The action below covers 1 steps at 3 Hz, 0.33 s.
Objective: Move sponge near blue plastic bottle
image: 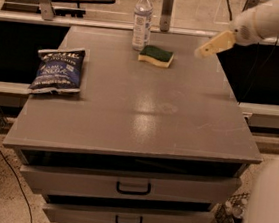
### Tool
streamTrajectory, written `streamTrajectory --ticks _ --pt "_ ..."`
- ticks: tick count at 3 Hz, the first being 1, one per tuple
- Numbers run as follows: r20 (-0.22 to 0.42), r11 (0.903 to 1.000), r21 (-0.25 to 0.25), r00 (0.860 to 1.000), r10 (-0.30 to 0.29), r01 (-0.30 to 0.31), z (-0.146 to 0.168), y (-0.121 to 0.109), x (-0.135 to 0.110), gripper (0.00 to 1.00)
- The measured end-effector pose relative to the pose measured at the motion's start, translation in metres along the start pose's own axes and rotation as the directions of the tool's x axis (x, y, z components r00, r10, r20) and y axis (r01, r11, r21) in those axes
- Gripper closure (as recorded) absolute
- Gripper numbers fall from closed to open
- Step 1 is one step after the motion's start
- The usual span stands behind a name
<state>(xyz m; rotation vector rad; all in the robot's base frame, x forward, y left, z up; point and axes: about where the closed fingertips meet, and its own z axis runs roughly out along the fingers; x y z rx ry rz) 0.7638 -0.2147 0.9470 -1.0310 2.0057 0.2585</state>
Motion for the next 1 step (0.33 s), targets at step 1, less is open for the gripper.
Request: streamTrajectory --ticks 1 --pt "0.043 0.9992 0.014 0.998 0.036 -0.037 -0.0392 -0.0117 0.0293 0.0"
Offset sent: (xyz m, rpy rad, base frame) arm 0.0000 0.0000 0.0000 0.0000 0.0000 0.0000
